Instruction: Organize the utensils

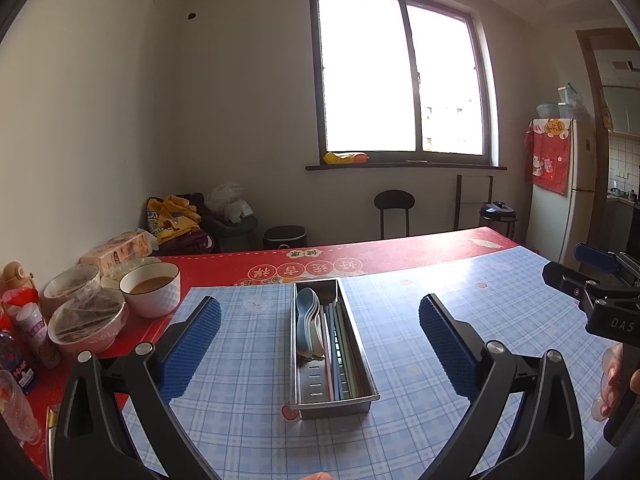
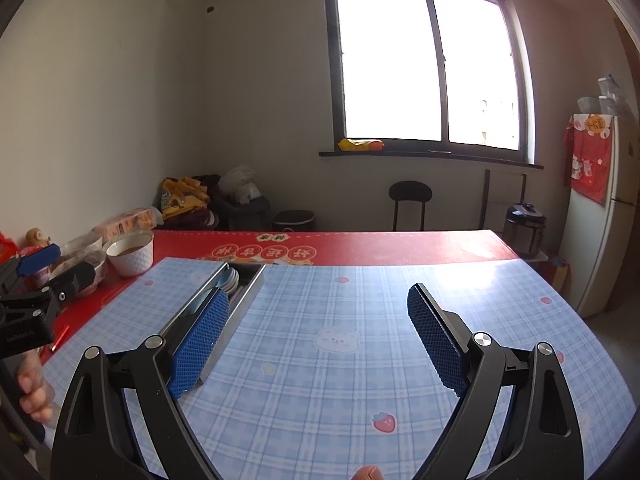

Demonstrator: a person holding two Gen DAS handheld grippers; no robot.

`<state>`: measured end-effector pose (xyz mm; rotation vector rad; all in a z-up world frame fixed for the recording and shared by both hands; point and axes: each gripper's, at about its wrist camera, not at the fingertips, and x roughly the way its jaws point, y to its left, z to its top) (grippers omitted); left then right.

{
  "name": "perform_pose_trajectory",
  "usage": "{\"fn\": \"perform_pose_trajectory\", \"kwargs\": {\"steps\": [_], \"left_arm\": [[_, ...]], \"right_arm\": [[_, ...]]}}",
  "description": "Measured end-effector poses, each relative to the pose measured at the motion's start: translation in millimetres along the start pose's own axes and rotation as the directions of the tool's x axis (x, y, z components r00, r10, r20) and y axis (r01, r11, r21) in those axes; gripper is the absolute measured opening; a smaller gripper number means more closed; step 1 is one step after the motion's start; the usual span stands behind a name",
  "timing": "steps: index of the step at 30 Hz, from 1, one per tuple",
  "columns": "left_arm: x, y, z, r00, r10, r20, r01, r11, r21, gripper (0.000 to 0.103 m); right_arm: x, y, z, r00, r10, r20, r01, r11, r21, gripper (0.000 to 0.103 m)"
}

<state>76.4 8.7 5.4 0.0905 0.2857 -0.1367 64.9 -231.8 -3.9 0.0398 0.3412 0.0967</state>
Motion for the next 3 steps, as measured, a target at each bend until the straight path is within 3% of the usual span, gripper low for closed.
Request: {"fn": "perform_pose_trajectory", "kwargs": {"steps": [3], "left_arm": [[-0.6,-0.6,-0.2,1.000,0.001,0.000,-0.001,1.000,0.002,0.097]], "right_arm": [[1.2,-0.9,-0.4,1.000,0.000,-0.003,0.000,1.000,0.004,0.088]]}}
